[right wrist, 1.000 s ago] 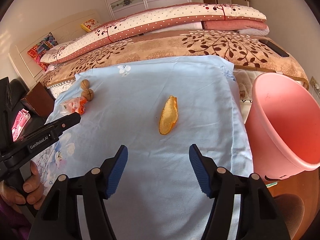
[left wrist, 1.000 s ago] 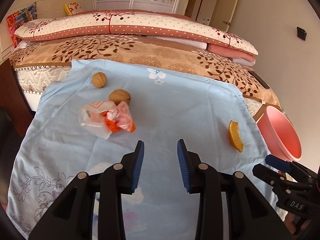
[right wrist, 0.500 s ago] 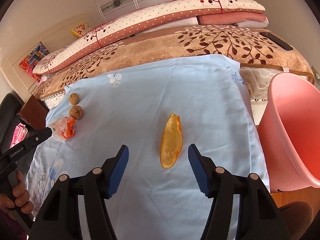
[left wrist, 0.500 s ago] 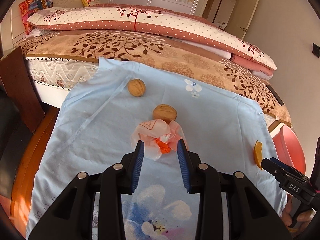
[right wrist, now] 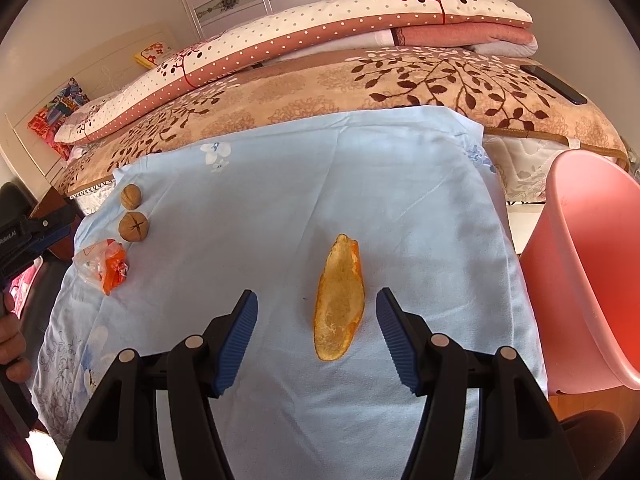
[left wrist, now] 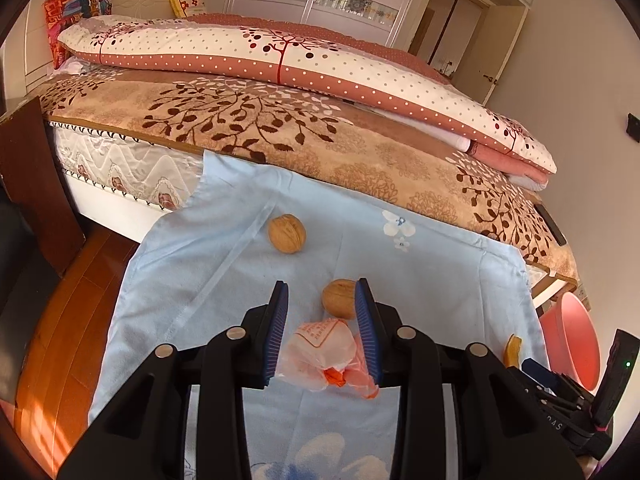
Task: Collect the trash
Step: 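Close the left tool on the clear printed wrapper while the right tool grasps the orange crisp, then lift the wrapper with the left tool while the right tool lifts the crisp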
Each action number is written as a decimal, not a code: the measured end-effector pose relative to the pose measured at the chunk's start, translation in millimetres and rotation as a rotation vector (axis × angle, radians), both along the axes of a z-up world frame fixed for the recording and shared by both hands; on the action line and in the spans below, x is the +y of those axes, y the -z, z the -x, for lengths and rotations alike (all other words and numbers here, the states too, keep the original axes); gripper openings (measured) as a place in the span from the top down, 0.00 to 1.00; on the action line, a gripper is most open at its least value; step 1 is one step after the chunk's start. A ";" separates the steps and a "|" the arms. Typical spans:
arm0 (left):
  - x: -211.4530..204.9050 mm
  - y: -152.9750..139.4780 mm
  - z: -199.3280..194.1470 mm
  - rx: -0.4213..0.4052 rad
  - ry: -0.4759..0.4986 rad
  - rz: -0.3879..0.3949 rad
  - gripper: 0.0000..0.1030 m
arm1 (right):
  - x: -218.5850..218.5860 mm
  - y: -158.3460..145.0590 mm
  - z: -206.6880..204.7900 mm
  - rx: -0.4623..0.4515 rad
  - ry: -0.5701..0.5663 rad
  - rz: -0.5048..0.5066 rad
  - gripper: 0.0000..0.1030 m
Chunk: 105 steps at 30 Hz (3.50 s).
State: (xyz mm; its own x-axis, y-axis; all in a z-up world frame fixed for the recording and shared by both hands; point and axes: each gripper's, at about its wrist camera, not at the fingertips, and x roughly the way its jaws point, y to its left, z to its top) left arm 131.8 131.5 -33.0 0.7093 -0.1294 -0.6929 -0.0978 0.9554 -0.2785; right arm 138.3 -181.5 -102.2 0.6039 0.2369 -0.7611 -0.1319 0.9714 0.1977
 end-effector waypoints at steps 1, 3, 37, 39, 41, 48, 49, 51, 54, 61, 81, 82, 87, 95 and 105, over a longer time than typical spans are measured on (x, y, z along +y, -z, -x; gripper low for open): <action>1.7 0.3 -4.0 0.005 0.006 0.006 0.66 | 0.3 1.0 -0.1 0.002 0.000 0.002 0.40; 5.1 4.2 -11.1 0.024 0.006 0.005 0.66 | 1.3 3.0 -0.1 0.007 -0.002 0.003 0.40; -39.6 33.7 39.8 0.073 0.161 -0.091 0.77 | -2.5 7.4 -1.1 0.049 -0.022 -0.024 0.73; -41.0 33.0 41.9 0.071 0.167 -0.088 0.78 | -3.5 6.7 0.2 0.048 -0.020 -0.027 0.74; -42.5 31.8 44.1 0.069 0.173 -0.080 0.79 | -4.8 6.0 1.2 0.048 -0.018 -0.031 0.76; -55.7 24.2 49.2 0.049 0.208 -0.064 0.82 | -8.7 1.1 9.2 0.033 -0.021 -0.041 0.78; -58.6 23.4 49.8 0.045 0.214 -0.063 0.82 | -8.5 0.4 11.0 0.030 -0.023 -0.039 0.79; -64.3 22.3 50.5 0.041 0.226 -0.064 0.82 | -9.0 -0.6 14.5 0.026 -0.030 -0.036 0.79; -74.1 20.5 51.4 0.038 0.242 -0.067 0.83 | -7.0 -0.3 22.0 0.023 -0.042 -0.022 0.79; -99.1 15.3 54.3 0.014 0.275 -0.083 0.83 | -2.9 -2.0 37.6 0.011 -0.079 -0.006 0.79; -170.3 -6.2 54.5 -0.087 0.361 -0.167 0.83 | -19.3 -15.9 61.7 -0.032 -0.085 0.000 0.92; -172.6 -6.7 54.5 -0.090 0.366 -0.167 0.83 | -22.3 -15.3 61.9 -0.029 -0.082 -0.005 0.92; -173.5 -6.3 55.1 -0.095 0.372 -0.156 0.83 | -41.6 -15.3 63.0 -0.010 -0.057 -0.064 0.85; -160.3 1.5 52.2 -0.061 0.355 -0.109 0.83 | -28.1 -6.1 62.9 0.028 -0.102 -0.050 0.57; -148.4 6.6 53.0 -0.046 0.342 -0.090 0.83 | 3.1 7.1 53.6 0.058 -0.129 0.074 0.68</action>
State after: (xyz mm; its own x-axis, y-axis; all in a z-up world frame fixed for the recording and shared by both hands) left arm 78.8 -16.8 -39.6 0.6667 -0.3041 -0.6805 0.2423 0.9518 -0.1879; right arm 84.8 -178.4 -109.2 0.5266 0.2512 -0.8121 -0.2467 0.9594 0.1368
